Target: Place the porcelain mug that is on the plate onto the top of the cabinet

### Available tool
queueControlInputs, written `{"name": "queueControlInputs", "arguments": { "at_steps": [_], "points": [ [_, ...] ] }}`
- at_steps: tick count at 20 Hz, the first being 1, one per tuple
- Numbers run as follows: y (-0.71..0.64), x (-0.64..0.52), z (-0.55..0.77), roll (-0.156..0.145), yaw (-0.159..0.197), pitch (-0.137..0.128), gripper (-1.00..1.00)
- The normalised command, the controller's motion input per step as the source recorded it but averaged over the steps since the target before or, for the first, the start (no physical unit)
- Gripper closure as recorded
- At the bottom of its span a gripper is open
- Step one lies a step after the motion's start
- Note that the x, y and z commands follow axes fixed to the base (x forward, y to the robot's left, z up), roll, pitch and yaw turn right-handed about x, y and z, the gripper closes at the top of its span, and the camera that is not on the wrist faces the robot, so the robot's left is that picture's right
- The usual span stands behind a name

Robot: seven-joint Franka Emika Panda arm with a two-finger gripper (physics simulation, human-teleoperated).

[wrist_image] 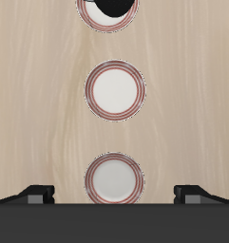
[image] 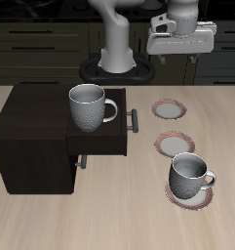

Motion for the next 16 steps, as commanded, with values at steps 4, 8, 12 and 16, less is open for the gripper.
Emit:
{"name": "queueControlInputs", "arguments": {
  "at_steps": [4,8,12,16],
  "points": [
    [0.11,0.33,0.05,-0.031,-0.006,-0.021,-1.00],
    [0.09,0.36,0.04,-0.021,-0.032,0.007,-1.00],
    [0.05,0.53,0.05,-0.029,-0.040,0.006,-1.00],
    [0.07,0.34,0.01,-0.041,-0.032,0.017,-1.00]
  ]
}}
